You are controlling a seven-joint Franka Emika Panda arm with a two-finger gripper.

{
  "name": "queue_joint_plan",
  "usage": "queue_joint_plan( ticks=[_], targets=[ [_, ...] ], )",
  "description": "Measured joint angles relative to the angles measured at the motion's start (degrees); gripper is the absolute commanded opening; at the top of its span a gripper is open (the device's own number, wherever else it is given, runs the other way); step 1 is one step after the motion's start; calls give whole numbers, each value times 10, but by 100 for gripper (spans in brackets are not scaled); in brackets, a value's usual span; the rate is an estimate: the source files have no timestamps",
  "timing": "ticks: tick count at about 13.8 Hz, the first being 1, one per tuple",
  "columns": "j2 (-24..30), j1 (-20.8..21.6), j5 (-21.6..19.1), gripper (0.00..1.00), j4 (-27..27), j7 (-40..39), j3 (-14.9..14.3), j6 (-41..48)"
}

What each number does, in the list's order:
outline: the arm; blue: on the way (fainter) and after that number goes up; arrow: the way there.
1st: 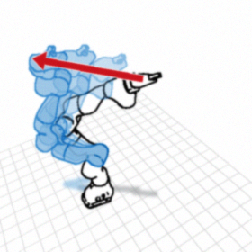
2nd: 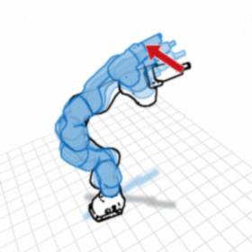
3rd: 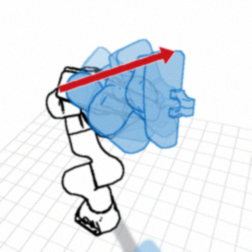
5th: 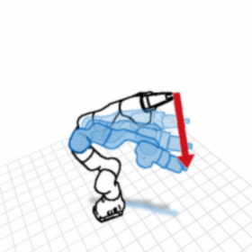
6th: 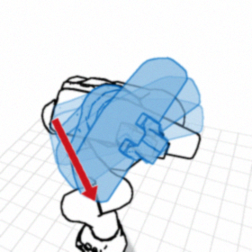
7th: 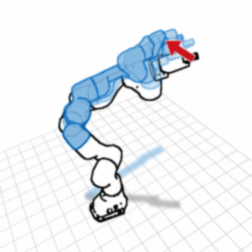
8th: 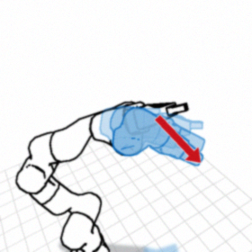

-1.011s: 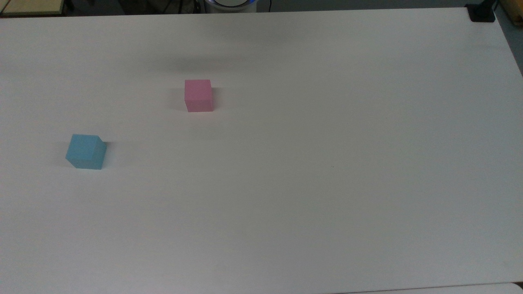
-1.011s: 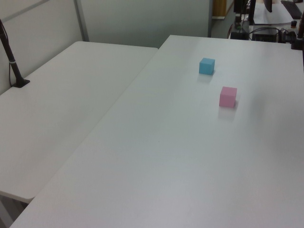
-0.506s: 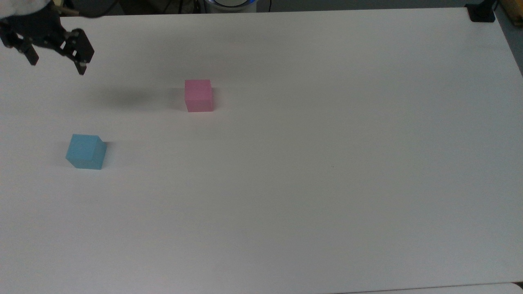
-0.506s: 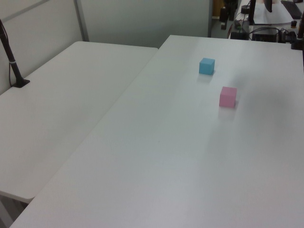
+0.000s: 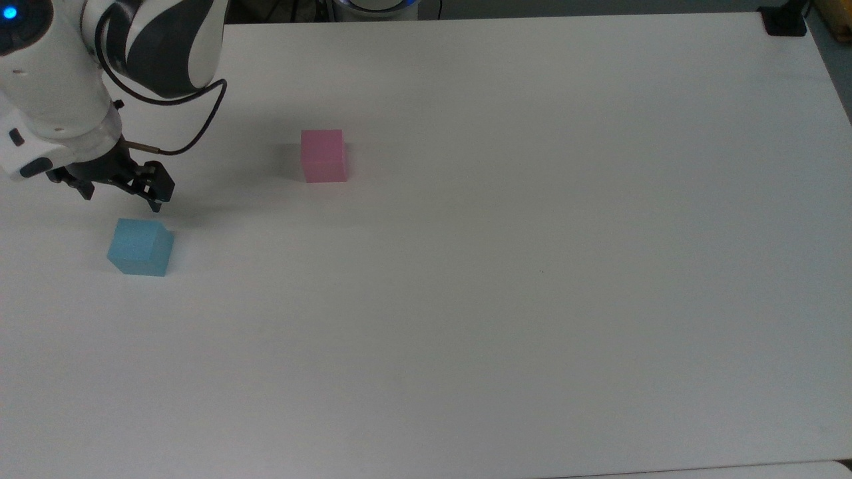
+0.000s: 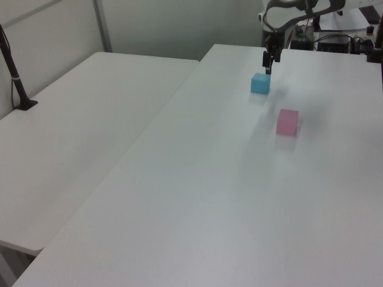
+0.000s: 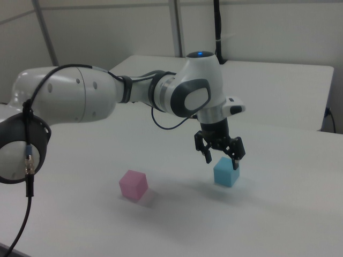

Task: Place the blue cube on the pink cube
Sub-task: 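Move the open gripper over the light-blue cube and lower it, then close the gripper on the light-blue cube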

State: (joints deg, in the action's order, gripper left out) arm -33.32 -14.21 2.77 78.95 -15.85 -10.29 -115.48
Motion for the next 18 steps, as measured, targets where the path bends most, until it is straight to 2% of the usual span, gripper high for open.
queue_joint_plan(
  ticks=[11,12,13,14,15,18],
  targets=[
    [-54,2,0,100,-1,0,12,-90],
    [-57,2,-1,82,-1,0,12,-101],
    [-61,2,-2,47,-1,0,12,-109],
    [-63,2,-7,27,-1,0,12,-113],
    [-64,1,-19,18,-2,0,12,-114],
    [-63,-2,-27,15,-4,0,12,-114]
  ],
)
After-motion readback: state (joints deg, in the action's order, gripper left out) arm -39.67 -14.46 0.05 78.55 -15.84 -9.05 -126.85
